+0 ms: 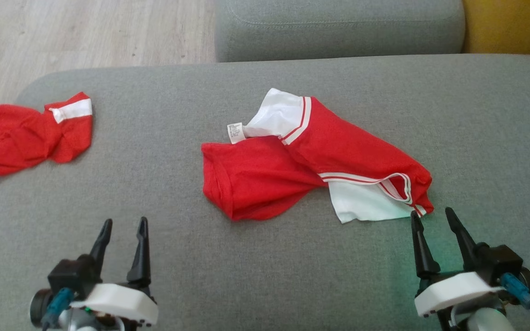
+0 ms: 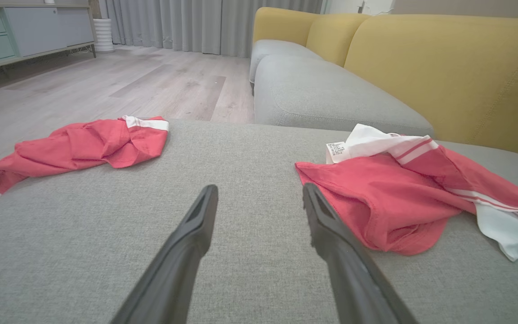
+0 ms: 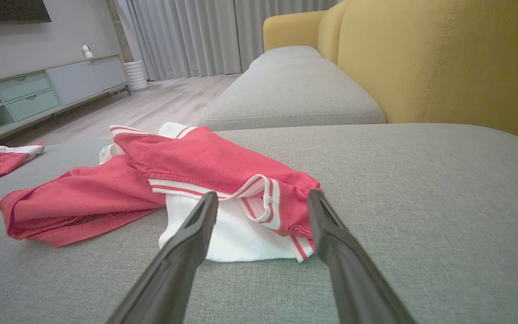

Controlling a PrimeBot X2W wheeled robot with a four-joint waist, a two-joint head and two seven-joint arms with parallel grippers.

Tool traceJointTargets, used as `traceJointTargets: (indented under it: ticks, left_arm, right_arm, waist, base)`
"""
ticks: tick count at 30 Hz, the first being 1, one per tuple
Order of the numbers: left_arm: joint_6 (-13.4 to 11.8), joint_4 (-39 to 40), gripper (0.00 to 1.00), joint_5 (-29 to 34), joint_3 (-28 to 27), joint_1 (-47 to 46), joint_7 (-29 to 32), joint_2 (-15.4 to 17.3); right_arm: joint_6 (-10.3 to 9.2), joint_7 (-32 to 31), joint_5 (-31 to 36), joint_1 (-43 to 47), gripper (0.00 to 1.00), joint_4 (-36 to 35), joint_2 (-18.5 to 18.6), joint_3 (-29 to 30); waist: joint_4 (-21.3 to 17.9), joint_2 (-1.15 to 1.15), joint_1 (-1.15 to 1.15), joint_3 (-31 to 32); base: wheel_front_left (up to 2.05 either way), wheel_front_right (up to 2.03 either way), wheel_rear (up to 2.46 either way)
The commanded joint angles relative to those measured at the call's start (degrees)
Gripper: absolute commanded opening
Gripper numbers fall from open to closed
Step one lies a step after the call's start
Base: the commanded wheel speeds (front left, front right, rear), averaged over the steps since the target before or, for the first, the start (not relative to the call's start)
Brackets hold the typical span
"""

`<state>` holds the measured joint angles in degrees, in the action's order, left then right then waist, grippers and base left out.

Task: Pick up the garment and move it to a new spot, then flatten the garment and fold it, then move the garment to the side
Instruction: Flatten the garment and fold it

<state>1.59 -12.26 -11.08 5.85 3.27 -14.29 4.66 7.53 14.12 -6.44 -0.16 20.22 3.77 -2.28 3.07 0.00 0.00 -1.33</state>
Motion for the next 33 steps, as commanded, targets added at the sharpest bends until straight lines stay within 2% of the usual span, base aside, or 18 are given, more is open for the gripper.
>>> traceJointTargets:
  ticks: [1, 10, 18, 23, 29, 33]
  left_arm:
    - [0.3, 1.6, 1.0, 0.6, -2.8, -2.3, -0.7, -0.1]
    - [1.7, 1.7, 1.0, 2.0, -3.7, -3.7, -0.7, -1.1]
    - [2.5, -1.1, 1.0, 1.6, -1.2, -9.8, -0.7, -1.6]
    - [2.5, -8.0, 1.0, -0.2, 2.1, -19.7, 2.3, -1.7]
    - [0.5, -17.8, 1.0, -3.2, 5.2, -32.1, 9.4, -1.8]
    - [-0.4, -25.2, 1.0, -4.0, 5.1, -38.7, 14.0, -1.7]
  right_arm:
    - [-0.04, 0.7, 0.3, -1.5, 1.0, -1.9, -0.1, -1.5]
    - [-0.04, 0.7, 0.2, -2.4, 1.0, -2.6, -0.2, -2.1]
    - [-0.04, 0.7, 0.2, -4.1, 1.0, -4.1, -0.1, -2.5]
    - [-0.04, 0.6, 0.1, -6.4, 1.0, -5.6, -0.2, -3.9]
    - [-0.04, 0.7, -0.6, -8.9, 1.0, -6.5, -0.5, -6.7]
    - [-0.04, 0.7, -1.1, -10.0, 1.0, -6.3, -0.6, -7.6]
  waist:
    - [0.0, 0.0, 0.0, -0.2]
    - [-0.6, 0.0, 0.0, -1.5]
    - [-1.3, 0.0, 0.0, -5.0]
    - [-2.6, 0.0, 0.0, -8.8]
    - [-5.5, 0.0, 0.0, -12.5]
    - [-7.3, 0.0, 0.0, -14.0]
  base:
    - [0.0, 0.0, 0.0]
    - [0.0, 0.0, 0.0]
    - [0.0, 0.0, 0.0]
    - [0.0, 0.0, 0.0]
    - [0.0, 0.0, 0.0]
    - [0.0, 0.0, 0.0]
